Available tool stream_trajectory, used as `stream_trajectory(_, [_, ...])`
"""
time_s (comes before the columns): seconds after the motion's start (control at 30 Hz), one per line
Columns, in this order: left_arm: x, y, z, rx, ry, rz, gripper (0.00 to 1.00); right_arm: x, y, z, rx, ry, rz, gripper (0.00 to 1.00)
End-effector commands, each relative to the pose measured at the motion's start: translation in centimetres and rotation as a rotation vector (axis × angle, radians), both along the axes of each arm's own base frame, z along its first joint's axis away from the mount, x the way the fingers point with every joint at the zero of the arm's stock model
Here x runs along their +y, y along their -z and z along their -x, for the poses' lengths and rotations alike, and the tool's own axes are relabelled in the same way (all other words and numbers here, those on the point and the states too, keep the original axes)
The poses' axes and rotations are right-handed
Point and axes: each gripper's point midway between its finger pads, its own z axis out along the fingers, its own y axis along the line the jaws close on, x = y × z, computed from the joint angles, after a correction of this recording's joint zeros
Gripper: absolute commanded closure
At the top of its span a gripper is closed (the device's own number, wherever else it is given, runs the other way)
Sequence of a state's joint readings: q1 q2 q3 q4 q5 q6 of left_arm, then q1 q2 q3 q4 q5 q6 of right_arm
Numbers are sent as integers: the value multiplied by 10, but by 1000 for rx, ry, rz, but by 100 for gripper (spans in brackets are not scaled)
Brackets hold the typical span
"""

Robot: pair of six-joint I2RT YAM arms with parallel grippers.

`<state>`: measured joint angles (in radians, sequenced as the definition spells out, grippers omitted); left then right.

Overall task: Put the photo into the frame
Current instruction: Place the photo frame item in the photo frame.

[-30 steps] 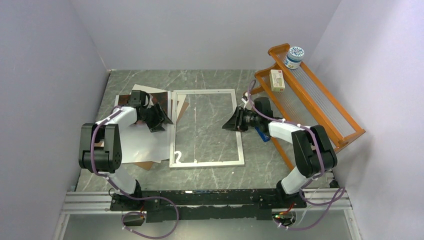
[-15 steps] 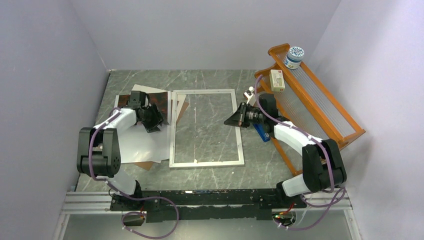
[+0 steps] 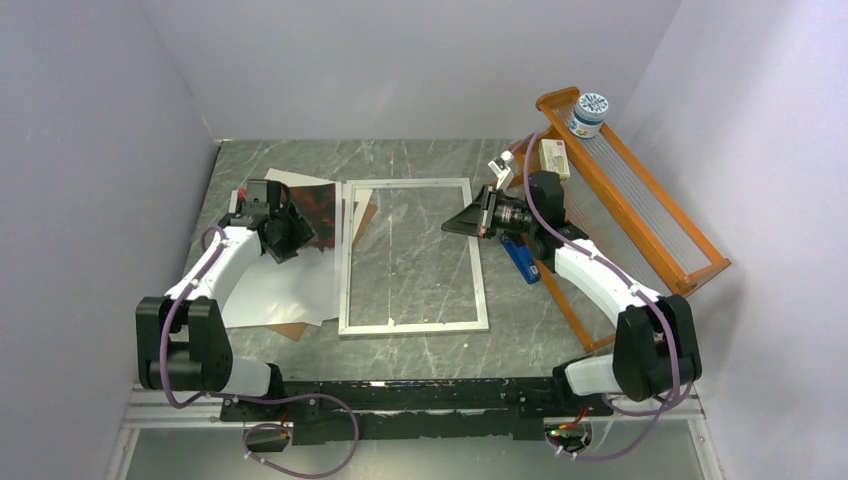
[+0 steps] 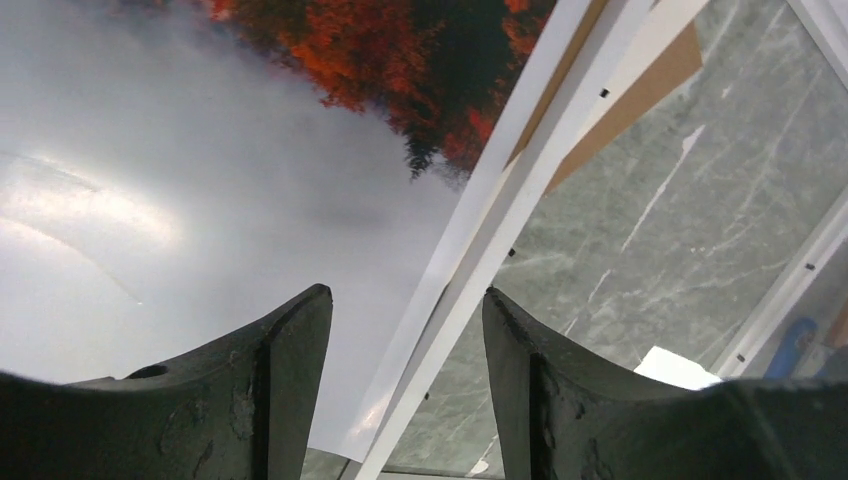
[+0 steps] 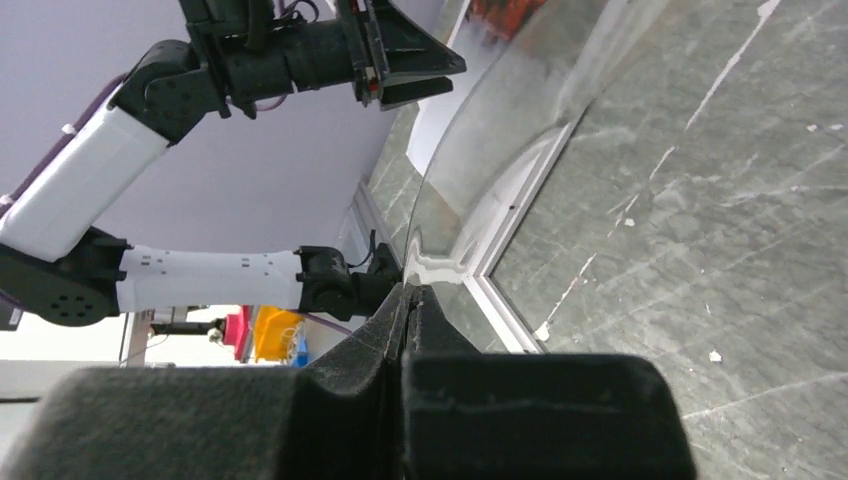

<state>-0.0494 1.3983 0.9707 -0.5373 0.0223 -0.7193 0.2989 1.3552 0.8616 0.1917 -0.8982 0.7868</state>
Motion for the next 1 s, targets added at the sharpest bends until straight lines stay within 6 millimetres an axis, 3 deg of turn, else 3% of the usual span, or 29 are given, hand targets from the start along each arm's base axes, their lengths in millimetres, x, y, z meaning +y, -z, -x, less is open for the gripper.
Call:
stream_trajectory(0.0, [10, -2, 6, 12, -60, -40, 37, 11, -39, 3, -120, -59, -64, 100])
stream_trajectory(0.2, [19, 1, 12, 35, -111, -70, 36, 19, -25, 5, -156, -109, -71, 100])
stream_trajectory(0.27, [20, 1, 12, 34, -113, -73, 36, 24, -30, 6, -165, -122, -92, 100])
stream_trajectory(0.43, [28, -3, 13, 45, -148, -103, 36, 45, -66, 3, -228, -156, -76, 100])
stream_trajectory(0.57, [37, -8, 16, 41, -190, -123, 34, 68, -91, 11, -266, -208, -79, 100])
stream_trajectory(0.7, [46, -13, 19, 34, -225, -130, 33, 77, -108, 19, -298, -230, -105, 100])
stream_trajectory(0.83, [51, -14, 24, 33, -245, -128, 32, 77, -83, 13, -260, -204, -63, 100])
stream_trajectory(0.97, [61, -13, 30, 36, -287, -127, 31, 67, -26, -1, -149, -115, 5, 100])
